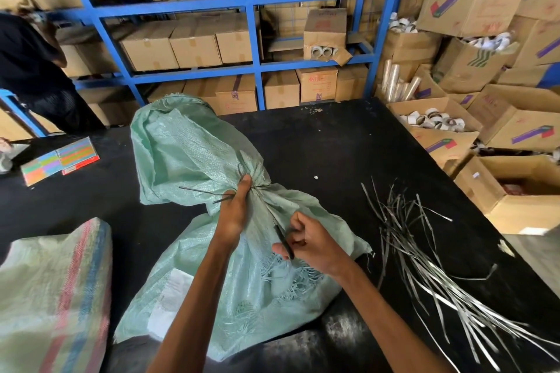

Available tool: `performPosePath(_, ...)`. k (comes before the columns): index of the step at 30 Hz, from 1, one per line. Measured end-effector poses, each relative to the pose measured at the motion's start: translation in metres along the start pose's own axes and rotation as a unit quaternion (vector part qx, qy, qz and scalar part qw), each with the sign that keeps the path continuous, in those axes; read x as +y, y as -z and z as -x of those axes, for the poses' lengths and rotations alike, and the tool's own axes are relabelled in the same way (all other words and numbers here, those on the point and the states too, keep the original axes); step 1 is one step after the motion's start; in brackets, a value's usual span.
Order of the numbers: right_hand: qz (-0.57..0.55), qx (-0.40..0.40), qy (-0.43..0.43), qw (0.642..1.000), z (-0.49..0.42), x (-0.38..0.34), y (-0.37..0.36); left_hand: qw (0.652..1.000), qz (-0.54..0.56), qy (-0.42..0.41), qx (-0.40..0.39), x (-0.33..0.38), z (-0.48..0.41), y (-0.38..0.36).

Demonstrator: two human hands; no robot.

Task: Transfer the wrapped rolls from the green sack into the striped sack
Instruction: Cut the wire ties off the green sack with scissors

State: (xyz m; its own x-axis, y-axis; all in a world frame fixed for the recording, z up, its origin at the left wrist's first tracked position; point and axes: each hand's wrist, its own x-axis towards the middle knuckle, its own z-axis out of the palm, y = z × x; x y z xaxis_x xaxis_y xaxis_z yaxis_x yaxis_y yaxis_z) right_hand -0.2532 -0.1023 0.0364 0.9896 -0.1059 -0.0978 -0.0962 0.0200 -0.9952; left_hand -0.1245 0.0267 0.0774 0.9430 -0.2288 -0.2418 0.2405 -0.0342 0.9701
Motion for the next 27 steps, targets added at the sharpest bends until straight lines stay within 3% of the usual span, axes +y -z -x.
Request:
performPosePath(10, 0.173, 0.069, 0.096, 0.978, 0.005, 0.008, 0.001, 1.000, -0.007, -0.006, -0.025, -0.001, 0.000, 0.006)
performPosePath(19, 0.033, 0.062, 0.038, 0.997, -0.006, 0.015, -0.014, 0.999, 0.043, 0.013, -0.009, 0.004, 0.010, 0.000)
performPosePath(27, 0.002, 0.036, 0.032, 0.999, -0.012, 0.010, -0.017, 0.999, 0.042, 0.023, -0.001, -0.003, 0.007, 0.005)
